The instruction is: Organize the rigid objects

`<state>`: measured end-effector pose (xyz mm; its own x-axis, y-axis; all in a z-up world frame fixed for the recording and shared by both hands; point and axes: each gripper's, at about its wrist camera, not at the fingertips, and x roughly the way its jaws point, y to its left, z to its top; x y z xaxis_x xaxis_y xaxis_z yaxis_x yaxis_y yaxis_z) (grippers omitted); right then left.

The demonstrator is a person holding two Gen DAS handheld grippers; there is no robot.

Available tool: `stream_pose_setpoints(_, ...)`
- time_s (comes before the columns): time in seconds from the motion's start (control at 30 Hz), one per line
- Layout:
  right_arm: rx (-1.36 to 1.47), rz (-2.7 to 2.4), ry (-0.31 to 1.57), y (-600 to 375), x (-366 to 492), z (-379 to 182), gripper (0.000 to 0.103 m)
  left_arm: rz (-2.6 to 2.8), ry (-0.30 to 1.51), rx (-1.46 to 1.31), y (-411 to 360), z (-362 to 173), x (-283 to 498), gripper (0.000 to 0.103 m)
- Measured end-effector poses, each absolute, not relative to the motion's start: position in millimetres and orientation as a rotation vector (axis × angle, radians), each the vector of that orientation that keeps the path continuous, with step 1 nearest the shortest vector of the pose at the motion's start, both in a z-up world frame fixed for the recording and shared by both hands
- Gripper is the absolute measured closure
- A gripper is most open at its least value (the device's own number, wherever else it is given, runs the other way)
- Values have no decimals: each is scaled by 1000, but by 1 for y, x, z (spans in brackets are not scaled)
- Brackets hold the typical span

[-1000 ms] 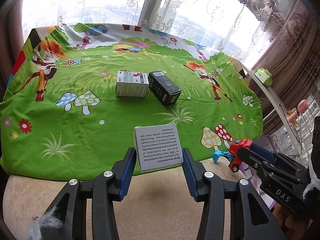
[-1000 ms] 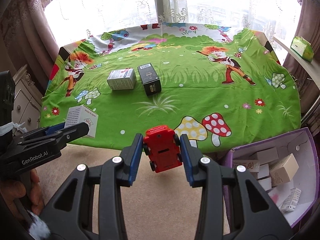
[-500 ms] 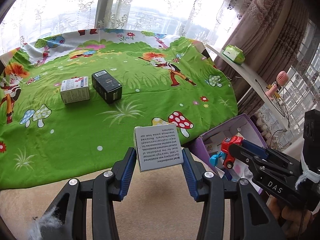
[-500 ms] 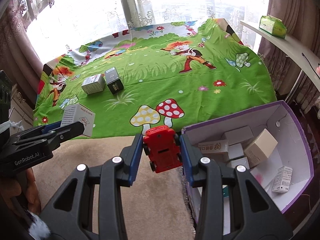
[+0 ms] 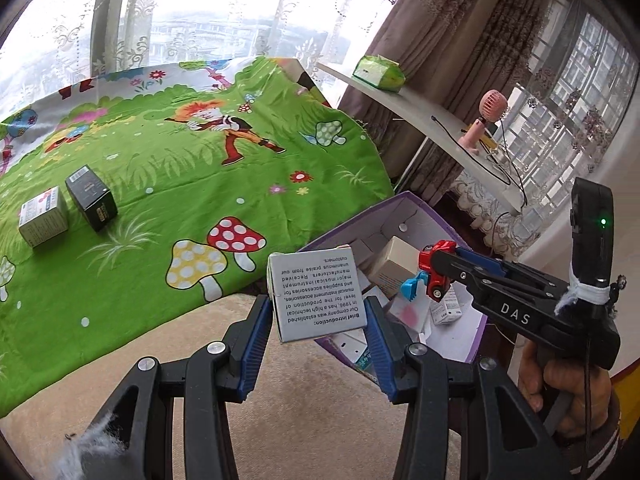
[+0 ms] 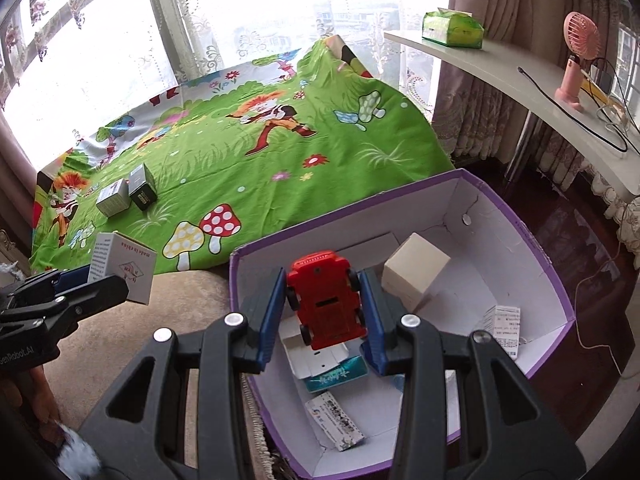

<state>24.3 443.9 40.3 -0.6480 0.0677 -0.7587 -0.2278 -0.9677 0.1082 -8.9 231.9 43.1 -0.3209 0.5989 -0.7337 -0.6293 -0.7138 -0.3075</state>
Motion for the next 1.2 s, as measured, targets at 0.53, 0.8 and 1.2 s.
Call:
stream_pose_setpoints(0.53, -1165, 2573, 326, 486, 36, 41, 26, 1953, 102, -1159, 267, 35, 3, 40)
stream_pose_setpoints(0.8, -1184, 2584, 328, 480, 34, 41, 26, 2047, 137, -1140, 261, 39, 2, 39)
stream_pose_setpoints(1.2, -1230, 2620, 280, 457, 24, 39, 26, 2139, 151, -1131, 246, 40, -7, 39)
